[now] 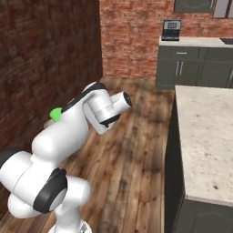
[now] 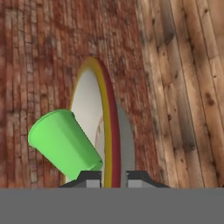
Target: Place the cup inside the bowl on the dining table and move the bowl to any counter.
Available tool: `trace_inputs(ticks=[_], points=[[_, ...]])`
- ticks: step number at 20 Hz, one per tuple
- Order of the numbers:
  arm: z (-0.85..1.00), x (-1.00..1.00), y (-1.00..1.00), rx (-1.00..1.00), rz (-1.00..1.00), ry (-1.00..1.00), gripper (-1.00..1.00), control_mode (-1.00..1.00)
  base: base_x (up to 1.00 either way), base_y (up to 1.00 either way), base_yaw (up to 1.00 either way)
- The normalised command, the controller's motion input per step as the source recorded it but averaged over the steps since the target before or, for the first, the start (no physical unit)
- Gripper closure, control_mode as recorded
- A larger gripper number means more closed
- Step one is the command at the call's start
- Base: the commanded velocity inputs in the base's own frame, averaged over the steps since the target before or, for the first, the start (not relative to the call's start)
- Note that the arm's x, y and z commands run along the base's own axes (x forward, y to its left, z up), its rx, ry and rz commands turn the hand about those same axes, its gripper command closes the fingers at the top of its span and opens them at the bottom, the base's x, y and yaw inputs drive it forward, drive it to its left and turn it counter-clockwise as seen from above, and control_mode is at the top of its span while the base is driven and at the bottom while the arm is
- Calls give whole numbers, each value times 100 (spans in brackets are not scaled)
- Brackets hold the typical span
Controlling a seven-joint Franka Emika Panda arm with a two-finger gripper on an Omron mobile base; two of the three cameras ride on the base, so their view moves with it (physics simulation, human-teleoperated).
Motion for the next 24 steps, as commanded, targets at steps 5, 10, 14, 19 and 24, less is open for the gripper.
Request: trace_inputs(ticks=[5, 10, 14, 19, 24], points=[[0, 0, 0, 0, 0, 0, 100, 100, 95, 3, 0], [0, 0, 0, 0, 0, 0, 100, 100, 98, 2, 0], [0, 0, 0, 0, 0, 0, 100, 100, 99, 2, 0], [0, 0, 0, 0, 0, 0, 100, 100, 92, 4, 0], [0, 0, 0, 0, 0, 0, 100, 100, 86, 9, -1]])
